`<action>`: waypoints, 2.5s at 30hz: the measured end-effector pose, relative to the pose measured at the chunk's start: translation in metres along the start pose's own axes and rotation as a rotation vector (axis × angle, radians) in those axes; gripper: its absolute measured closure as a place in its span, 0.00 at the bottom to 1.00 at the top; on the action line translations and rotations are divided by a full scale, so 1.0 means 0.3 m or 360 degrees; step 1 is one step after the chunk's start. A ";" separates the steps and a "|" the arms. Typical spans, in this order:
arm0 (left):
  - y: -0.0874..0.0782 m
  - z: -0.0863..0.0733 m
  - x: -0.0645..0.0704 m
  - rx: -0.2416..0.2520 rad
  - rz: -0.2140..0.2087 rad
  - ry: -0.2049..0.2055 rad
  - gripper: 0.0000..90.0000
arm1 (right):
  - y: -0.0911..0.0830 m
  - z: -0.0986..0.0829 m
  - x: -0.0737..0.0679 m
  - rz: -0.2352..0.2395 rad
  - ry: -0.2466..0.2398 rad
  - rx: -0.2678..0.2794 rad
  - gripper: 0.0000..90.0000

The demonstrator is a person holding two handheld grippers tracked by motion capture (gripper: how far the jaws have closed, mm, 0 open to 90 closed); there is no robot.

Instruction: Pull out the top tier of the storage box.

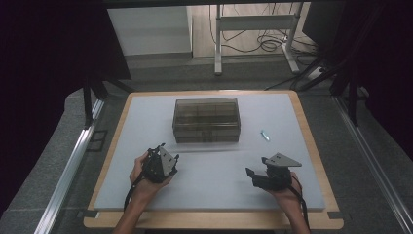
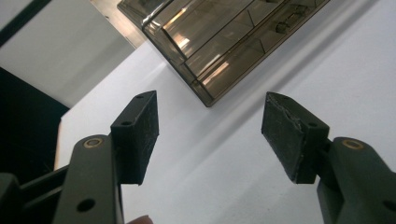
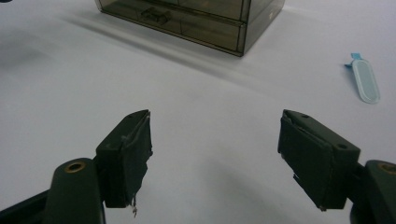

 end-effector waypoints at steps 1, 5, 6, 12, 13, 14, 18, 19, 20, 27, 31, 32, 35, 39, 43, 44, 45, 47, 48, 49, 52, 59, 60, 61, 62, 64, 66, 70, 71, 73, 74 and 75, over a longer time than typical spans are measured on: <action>0.001 -0.001 -0.003 0.0002 -0.0006 -0.0012 0.42 | 0.003 0.001 -0.002 0.0005 -0.0001 0.0000 0.28; -0.006 -0.003 -0.015 0.0013 -0.0022 -0.0056 0.42 | 0.006 0.005 -0.003 0.0013 0.0006 -0.0003 0.29; -0.009 -0.005 -0.019 0.0021 -0.0031 -0.0077 0.42 | 0.005 0.006 -0.003 0.0013 0.0004 -0.0001 0.29; 0.001 -0.011 -0.048 0.0046 -0.0089 -0.0158 0.42 | -0.003 0.034 0.006 -0.0010 -0.0006 0.0026 0.29; 0.004 -0.011 -0.051 0.0049 -0.0100 -0.0166 0.42 | -0.002 0.039 0.007 -0.0007 -0.0006 0.0034 0.29; 0.006 -0.012 -0.053 0.0050 -0.0107 -0.0173 0.42 | 0.002 0.043 0.008 -0.0005 -0.0006 0.0039 0.30; 0.007 -0.027 -0.058 0.0067 -0.0154 -0.0194 0.42 | 0.012 0.061 0.011 0.0015 0.0004 0.0043 0.32; 0.006 -0.034 -0.062 0.0058 -0.0158 -0.0185 0.42 | 0.012 0.068 0.010 0.0023 0.0002 0.0046 0.32; 0.006 -0.038 -0.065 0.0058 -0.0165 -0.0185 0.42 | 0.011 0.075 0.010 0.0022 -0.0001 0.0051 0.33; 0.018 -0.034 -0.068 0.0088 -0.0212 -0.0226 0.42 | 0.004 0.109 0.008 0.0038 -0.0002 0.0063 0.35; 0.037 -0.025 -0.069 0.0080 -0.0230 -0.0227 0.42 | 0.007 0.130 0.001 0.0055 -0.0014 0.0064 0.35; 0.042 -0.022 -0.070 0.0080 -0.0231 -0.0229 0.41 | 0.009 0.134 -0.001 0.0058 -0.0020 0.0058 0.35; 0.064 -0.021 -0.077 0.0041 -0.0233 -0.0231 0.41 | 0.022 0.144 -0.001 0.0059 -0.0036 0.0050 0.35; 0.075 -0.005 -0.091 0.0058 -0.0246 -0.0273 0.41 | 0.035 0.156 0.003 0.0051 -0.0051 0.0043 0.35; 0.080 0.013 -0.092 0.0075 -0.0249 -0.0250 0.41 | 0.046 0.168 0.003 0.0065 -0.0048 0.0043 0.35; 0.081 0.015 -0.091 0.0078 -0.0251 -0.0247 0.41 | 0.049 0.172 0.004 0.0066 -0.0049 0.0044 0.35; 0.083 0.019 -0.091 0.0084 -0.0253 -0.0249 0.41 | 0.051 0.175 0.005 0.0066 -0.0046 0.0045 0.35; 0.085 0.024 -0.091 0.0096 -0.0266 -0.0252 0.41 | 0.058 0.182 0.007 0.0070 -0.0041 0.0044 0.35; 0.086 0.026 -0.091 0.0100 -0.0273 -0.0254 0.41 | 0.062 0.185 0.007 0.0075 -0.0037 0.0042 0.35; 0.088 0.028 -0.091 0.0107 -0.0277 -0.0257 0.41 | 0.066 0.188 0.008 0.0078 -0.0039 0.0042 0.35; 0.095 0.033 -0.095 0.0119 -0.0275 -0.0245 0.41 | 0.078 0.193 0.007 0.0096 -0.0039 0.0032 0.35; 0.103 0.045 -0.101 0.0153 -0.0292 -0.0285 0.43 | 0.101 0.200 0.006 0.0107 -0.0047 0.0020 0.36; 0.105 0.047 -0.102 0.0154 -0.0292 -0.0281 0.43 | 0.105 0.201 0.004 0.0116 -0.0039 0.0023 0.36; 0.106 0.047 -0.102 0.0153 -0.0297 -0.0280 0.44 | 0.107 0.202 0.004 0.0122 -0.0037 0.0026 0.36; 0.108 0.048 -0.103 0.0152 -0.0301 -0.0279 0.44 | 0.109 0.203 0.003 0.0127 -0.0037 0.0029 0.37; 0.111 0.050 -0.105 0.0154 -0.0306 -0.0282 0.44 | 0.114 0.206 0.004 0.0131 -0.0042 0.0027 0.37; 0.114 0.054 -0.105 0.0162 -0.0310 -0.0289 0.45 | 0.118 0.211 0.001 0.0145 -0.0047 0.0031 0.37; 0.122 0.057 -0.108 0.0165 -0.0309 -0.0303 0.46 | 0.127 0.222 -0.002 0.0159 -0.0043 0.0027 0.38; 0.124 0.058 -0.110 0.0167 -0.0303 -0.0301 0.46 | 0.130 0.224 0.000 0.0158 -0.0050 0.0027 0.39; 0.127 0.058 -0.112 0.0169 -0.0306 -0.0302 0.46 | 0.136 0.229 0.000 0.0161 -0.0055 0.0026 0.40; 0.129 0.060 -0.111 0.0177 -0.0307 -0.0319 0.47 | 0.138 0.232 0.002 0.0158 -0.0058 0.0026 0.41; 0.130 0.059 -0.112 0.0178 -0.0308 -0.0324 0.48 | 0.141 0.236 0.001 0.0163 -0.0053 0.0031 0.42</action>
Point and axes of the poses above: each handheld gripper's, and its own axes: y roughly forward along the jaws, z roughly out of its top, x roughly to its right, the point moved 10 cm from there along y, roughly forward along the jaws, and after that the axes turned 13 degrees about y, right-handed, at the moved point
